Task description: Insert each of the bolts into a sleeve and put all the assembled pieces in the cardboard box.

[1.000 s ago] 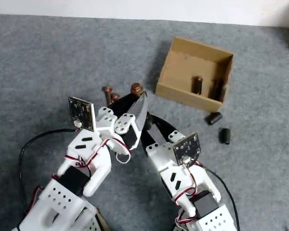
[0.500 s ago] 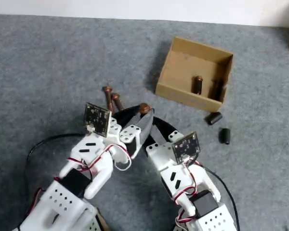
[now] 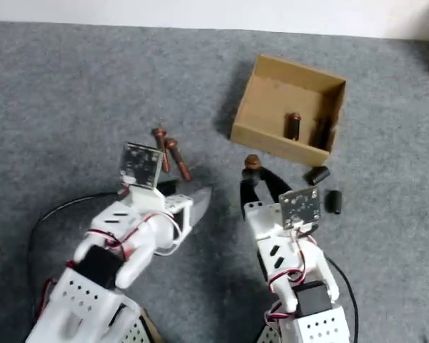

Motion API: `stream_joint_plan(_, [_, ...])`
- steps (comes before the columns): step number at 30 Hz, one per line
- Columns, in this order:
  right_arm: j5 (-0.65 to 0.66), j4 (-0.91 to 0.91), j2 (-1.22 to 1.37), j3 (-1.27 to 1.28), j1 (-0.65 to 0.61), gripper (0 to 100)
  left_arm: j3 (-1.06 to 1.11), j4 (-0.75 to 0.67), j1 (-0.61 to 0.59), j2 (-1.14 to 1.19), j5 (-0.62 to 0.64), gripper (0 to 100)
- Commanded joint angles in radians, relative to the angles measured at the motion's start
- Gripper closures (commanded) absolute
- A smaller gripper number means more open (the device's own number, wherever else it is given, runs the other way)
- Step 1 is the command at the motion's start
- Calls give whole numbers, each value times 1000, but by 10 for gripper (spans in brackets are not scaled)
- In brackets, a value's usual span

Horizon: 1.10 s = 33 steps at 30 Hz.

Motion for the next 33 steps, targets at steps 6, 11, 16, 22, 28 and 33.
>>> stream_joint_plan(6, [-3,-4,-4,130,94,993,47,-2,-217,-15,-2,784])
stream_joint_plan(11, [-3,2,-1,70,131,993,180,-52,-245,-15,-8,783])
stream_joint_plan(16, [11,2,1,39,163,993,242,-124,-245,-15,-8,784])
stream_joint_plan(22, [44,2,73,-13,165,993,246,-127,-246,-10,-9,784])
stream_joint_plan(28, [40,-4,456,-275,176,993,257,-130,-246,-13,-9,784])
stream_joint_plan(33, [38,-47,773,-544,239,993,266,-130,-246,-15,-9,784])
